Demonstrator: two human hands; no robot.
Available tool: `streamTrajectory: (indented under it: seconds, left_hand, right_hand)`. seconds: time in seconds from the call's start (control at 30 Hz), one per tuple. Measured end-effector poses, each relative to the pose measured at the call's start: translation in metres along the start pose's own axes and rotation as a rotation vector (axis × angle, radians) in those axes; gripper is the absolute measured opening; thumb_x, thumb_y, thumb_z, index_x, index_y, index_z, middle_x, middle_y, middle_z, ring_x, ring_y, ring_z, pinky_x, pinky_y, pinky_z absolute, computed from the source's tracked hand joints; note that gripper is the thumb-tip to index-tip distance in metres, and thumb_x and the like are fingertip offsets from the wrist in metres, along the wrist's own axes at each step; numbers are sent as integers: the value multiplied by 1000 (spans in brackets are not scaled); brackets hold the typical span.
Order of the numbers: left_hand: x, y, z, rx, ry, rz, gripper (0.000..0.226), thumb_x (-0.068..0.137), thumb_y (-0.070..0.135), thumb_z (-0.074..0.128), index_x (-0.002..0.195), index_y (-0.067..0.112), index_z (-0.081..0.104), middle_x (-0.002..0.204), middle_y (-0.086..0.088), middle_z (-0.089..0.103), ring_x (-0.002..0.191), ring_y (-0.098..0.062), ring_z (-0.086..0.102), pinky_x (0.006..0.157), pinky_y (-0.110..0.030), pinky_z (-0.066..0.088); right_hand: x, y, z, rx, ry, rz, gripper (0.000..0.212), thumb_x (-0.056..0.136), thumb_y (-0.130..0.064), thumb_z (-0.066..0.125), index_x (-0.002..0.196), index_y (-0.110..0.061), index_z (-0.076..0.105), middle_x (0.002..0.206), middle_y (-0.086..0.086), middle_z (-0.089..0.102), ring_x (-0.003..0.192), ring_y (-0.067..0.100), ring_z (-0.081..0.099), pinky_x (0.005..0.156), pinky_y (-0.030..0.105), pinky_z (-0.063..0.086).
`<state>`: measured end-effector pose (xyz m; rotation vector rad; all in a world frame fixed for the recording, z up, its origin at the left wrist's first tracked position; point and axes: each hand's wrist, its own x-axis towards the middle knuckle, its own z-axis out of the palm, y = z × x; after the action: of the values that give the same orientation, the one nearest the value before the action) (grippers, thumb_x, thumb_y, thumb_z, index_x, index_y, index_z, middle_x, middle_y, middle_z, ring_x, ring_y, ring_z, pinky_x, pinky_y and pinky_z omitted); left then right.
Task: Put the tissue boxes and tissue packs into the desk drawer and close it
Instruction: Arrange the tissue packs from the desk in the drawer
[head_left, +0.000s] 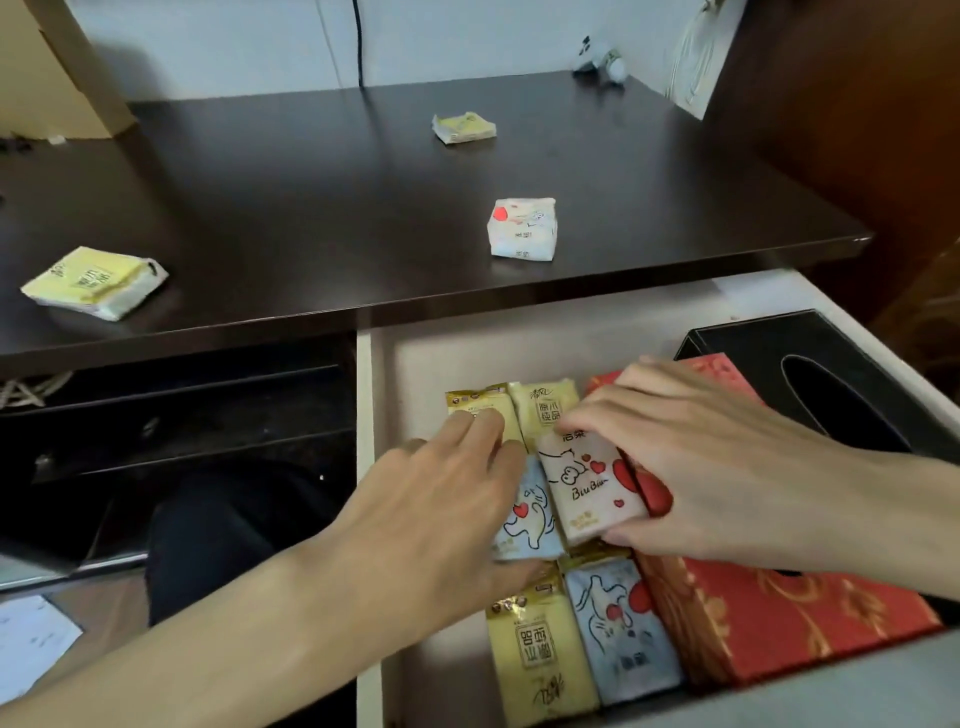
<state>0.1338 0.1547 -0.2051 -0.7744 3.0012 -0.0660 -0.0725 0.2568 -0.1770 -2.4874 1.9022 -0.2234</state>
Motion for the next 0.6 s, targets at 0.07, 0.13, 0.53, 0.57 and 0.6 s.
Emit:
streamTrajectory:
  seconds: [0.07, 0.13, 0.53, 0.57, 0.6]
  left_hand:
    - [1, 1, 5, 11, -5, -8, 72, 75, 77, 45, 125, 26, 48, 120, 7, 42, 111, -14, 43, 66, -30, 39]
    - [1, 2, 9, 13, -18, -15, 72, 76, 77, 46, 126, 26, 46, 121, 8, 41, 111, -13, 41, 64, -29, 33]
    - [-2, 10, 19, -34, -30, -30, 74, 73, 81, 48, 123, 28, 39, 115, 9, 35, 104, -11, 39, 60, -26, 28]
    - [-2, 10, 20, -34, -33, -37, 76, 72, 81, 50, 124, 28, 37, 115, 9, 34, 104, -11, 38, 60, -26, 28]
    - [-2, 9, 22, -36, -37, -44, 77, 71, 82, 51, 124, 28, 36, 115, 9, 32, 105, -11, 38, 61, -26, 29]
  right_hand:
    - [-5, 4, 10, -59, -126, 26, 68, 78, -40, 88, 135, -8, 69, 133, 10, 68, 126, 31, 63, 109, 45, 43]
    - [-6, 3, 11, -27, -197, 29, 68, 96, -54, 59, 153, -18, 50, 154, 2, 50, 145, 22, 43, 121, 35, 22]
    - [-2, 1, 18, -161, -319, -9, 45, 102, -52, 38, 139, -34, 56, 143, -13, 53, 136, 15, 41, 115, 38, 19]
    - [-2, 1, 20, -164, -308, -10, 45, 103, -52, 36, 141, -35, 53, 145, -14, 51, 138, 13, 39, 116, 36, 17]
    - [-2, 2, 21, -156, -301, 2, 45, 103, -52, 36, 142, -35, 53, 146, -15, 50, 139, 12, 37, 117, 36, 16]
